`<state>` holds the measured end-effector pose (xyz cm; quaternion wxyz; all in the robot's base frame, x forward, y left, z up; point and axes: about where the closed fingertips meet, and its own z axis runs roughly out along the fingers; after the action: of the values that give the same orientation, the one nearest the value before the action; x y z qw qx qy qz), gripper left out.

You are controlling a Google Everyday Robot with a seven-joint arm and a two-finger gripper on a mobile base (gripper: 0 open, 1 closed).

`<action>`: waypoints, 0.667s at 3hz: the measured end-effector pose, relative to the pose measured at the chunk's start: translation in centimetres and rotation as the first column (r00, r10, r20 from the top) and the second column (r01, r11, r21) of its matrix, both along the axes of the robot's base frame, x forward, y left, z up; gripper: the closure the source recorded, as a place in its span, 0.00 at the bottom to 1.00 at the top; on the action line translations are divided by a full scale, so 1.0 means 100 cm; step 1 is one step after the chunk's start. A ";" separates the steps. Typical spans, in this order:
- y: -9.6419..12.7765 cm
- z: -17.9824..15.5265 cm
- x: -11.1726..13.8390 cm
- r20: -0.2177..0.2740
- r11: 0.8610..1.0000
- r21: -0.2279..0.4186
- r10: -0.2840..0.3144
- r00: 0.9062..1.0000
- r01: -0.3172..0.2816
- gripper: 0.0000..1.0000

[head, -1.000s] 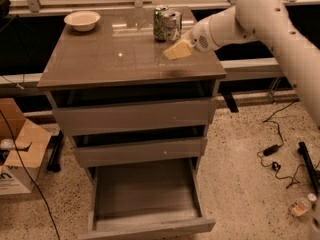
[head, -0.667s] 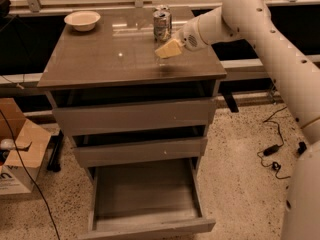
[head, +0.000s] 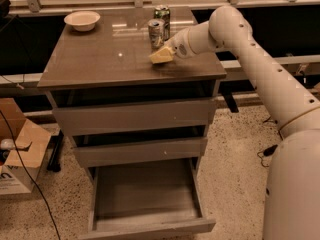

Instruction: Pick redbull can from bottom drawer and place on counter

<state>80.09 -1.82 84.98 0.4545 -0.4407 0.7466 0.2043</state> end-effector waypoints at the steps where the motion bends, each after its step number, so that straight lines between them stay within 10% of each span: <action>1: 0.001 -0.011 0.007 0.000 0.999 0.028 -0.024 1.000 0.024 0.35; 2: 0.002 -0.011 0.007 0.002 0.999 0.029 -0.025 1.000 0.025 0.12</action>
Offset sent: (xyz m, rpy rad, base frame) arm 0.0063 0.0008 -0.0106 0.0259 -0.0001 -0.0223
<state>80.83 -1.67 83.85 0.4641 -0.4249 0.7486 0.2091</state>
